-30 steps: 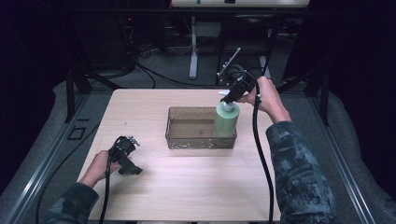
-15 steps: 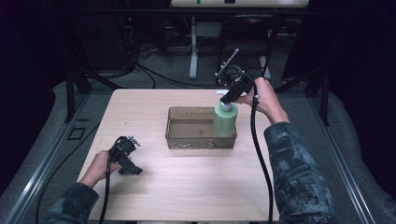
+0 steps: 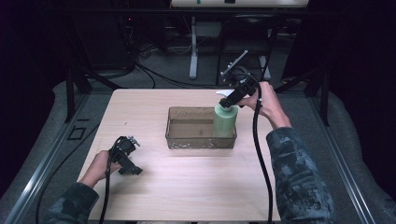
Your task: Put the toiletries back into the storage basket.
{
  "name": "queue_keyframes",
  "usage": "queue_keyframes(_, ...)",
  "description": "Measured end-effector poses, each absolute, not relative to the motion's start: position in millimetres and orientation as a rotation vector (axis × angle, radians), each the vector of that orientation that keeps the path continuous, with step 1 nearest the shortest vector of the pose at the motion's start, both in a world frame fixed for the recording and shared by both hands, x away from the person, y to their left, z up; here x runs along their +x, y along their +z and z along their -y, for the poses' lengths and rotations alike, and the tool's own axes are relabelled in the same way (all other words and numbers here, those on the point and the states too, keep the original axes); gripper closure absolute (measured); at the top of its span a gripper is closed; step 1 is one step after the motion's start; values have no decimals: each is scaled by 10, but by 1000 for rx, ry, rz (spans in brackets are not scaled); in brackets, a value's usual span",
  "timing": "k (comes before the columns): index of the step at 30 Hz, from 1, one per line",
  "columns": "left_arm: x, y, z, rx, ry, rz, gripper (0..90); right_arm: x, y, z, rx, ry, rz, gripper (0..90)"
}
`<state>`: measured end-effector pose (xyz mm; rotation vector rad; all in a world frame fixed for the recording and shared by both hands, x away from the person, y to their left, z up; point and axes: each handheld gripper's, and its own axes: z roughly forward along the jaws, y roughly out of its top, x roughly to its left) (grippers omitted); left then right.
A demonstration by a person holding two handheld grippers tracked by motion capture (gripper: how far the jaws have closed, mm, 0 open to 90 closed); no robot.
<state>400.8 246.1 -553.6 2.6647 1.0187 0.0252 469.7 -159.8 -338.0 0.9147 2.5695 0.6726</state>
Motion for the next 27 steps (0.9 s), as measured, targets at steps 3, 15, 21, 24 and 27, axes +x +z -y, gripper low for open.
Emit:
queue_keyframes(3, 4008, -5537, -2458, 2664, 23, -1018, 1, 4674, -3384, 1640, 936, 706, -2575, 128)
queue_keyframes(15, 4009, -5540, -2455, 2664, 27, -1017, 1, 4451, -3489, 1803, 941, 769, -2538, 17)
queue_keyframes(21, 4009, -5544, -2449, 2667, 28, -1014, 1, 4315, -3595, 1890, 953, 802, -2511, 0)
queue_keyframes(24, 4010, -5543, -2450, 2668, 32, -1014, 1, 4256, -3651, 1928, 962, 807, -2497, 0)
queue_keyframes(27, 4010, -5544, -2449, 2668, 31, -1015, 1, 4198, -3710, 1976, 974, 824, -2482, 0)
